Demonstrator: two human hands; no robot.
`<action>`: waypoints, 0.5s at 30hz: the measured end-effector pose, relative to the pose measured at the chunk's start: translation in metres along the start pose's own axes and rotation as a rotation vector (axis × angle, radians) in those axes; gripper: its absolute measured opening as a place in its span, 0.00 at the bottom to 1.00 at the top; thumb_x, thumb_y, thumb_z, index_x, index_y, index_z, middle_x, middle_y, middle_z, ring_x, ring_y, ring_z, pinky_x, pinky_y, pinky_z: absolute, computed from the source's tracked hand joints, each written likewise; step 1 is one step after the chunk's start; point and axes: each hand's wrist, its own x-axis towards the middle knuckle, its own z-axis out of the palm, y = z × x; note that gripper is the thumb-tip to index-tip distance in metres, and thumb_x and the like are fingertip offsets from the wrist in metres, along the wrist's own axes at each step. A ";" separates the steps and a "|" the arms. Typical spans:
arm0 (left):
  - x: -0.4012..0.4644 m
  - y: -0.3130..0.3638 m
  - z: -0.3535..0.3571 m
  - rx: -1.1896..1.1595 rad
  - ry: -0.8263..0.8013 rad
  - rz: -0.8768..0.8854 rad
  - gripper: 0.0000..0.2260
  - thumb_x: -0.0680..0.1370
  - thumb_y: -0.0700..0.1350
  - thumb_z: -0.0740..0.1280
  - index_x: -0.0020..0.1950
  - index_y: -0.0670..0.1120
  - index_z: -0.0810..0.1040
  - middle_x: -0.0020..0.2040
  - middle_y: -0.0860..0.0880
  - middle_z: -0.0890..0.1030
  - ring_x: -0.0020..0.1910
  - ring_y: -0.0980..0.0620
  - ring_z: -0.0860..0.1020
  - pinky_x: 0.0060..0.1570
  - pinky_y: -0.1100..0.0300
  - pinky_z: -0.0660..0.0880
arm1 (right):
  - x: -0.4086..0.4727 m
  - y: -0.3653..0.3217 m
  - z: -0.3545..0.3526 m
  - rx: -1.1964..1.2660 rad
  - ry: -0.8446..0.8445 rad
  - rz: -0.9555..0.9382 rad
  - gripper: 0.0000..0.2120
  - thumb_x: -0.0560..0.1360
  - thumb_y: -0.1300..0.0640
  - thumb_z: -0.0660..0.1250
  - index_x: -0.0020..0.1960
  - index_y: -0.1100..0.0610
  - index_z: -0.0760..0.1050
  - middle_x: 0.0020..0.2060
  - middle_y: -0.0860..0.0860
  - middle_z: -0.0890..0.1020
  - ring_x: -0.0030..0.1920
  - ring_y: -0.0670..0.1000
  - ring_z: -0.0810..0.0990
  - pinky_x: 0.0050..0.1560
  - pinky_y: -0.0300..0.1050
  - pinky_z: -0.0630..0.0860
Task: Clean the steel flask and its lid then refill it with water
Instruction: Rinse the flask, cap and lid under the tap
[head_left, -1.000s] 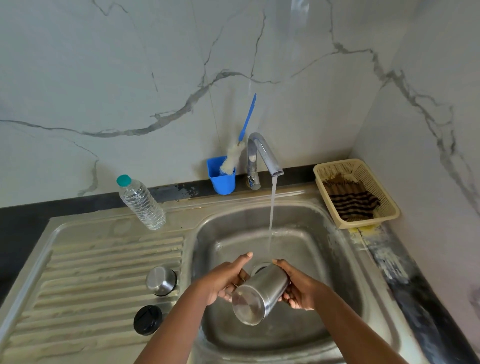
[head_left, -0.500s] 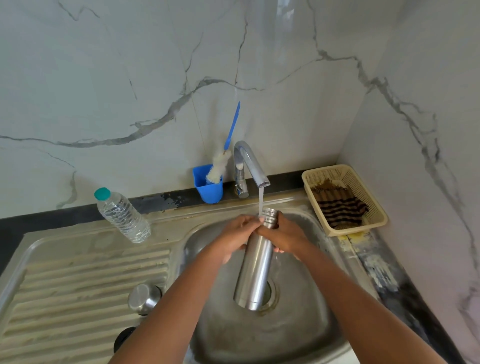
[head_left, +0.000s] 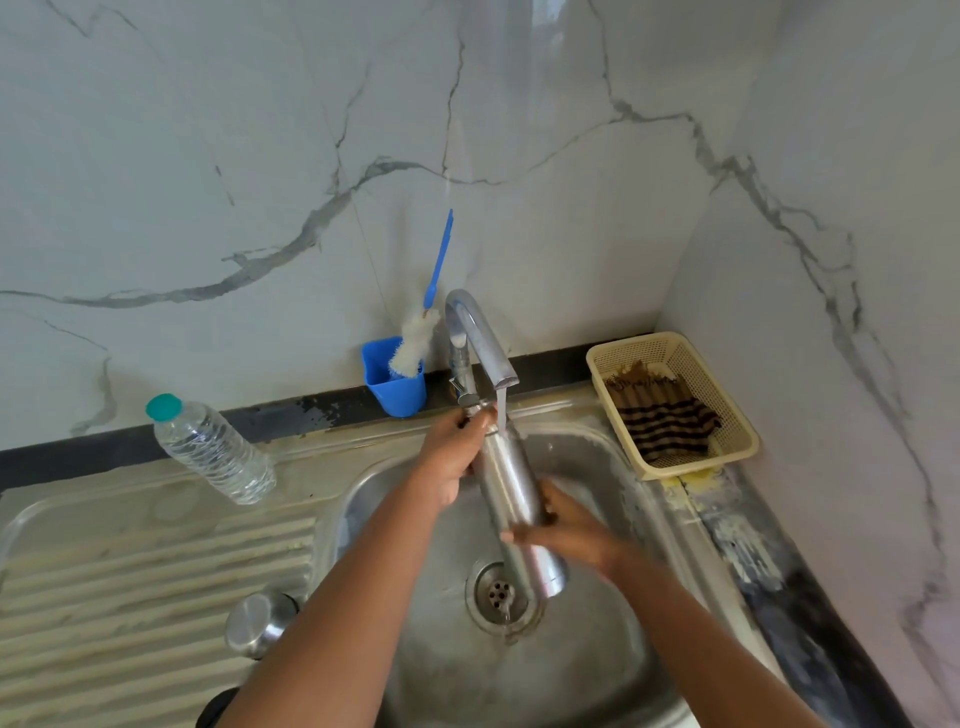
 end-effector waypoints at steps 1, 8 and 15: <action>0.000 -0.001 0.000 -0.066 0.023 -0.020 0.11 0.77 0.51 0.70 0.54 0.45 0.80 0.49 0.44 0.83 0.45 0.47 0.80 0.44 0.54 0.77 | -0.002 0.008 0.000 -0.006 -0.007 0.020 0.34 0.64 0.45 0.80 0.64 0.41 0.66 0.60 0.45 0.77 0.57 0.46 0.78 0.59 0.48 0.78; -0.018 -0.029 0.013 -0.346 0.017 -0.012 0.30 0.68 0.55 0.77 0.66 0.49 0.71 0.58 0.45 0.81 0.56 0.45 0.81 0.50 0.50 0.80 | -0.002 -0.009 0.012 -0.187 0.367 -0.034 0.36 0.63 0.39 0.77 0.65 0.42 0.65 0.54 0.44 0.79 0.49 0.44 0.80 0.48 0.44 0.79; -0.020 -0.034 0.015 -0.425 -0.046 0.027 0.32 0.67 0.49 0.79 0.68 0.49 0.71 0.58 0.44 0.82 0.57 0.45 0.81 0.52 0.50 0.79 | -0.010 -0.007 0.007 0.233 0.165 -0.173 0.37 0.66 0.51 0.79 0.69 0.47 0.65 0.58 0.49 0.77 0.50 0.50 0.83 0.42 0.38 0.79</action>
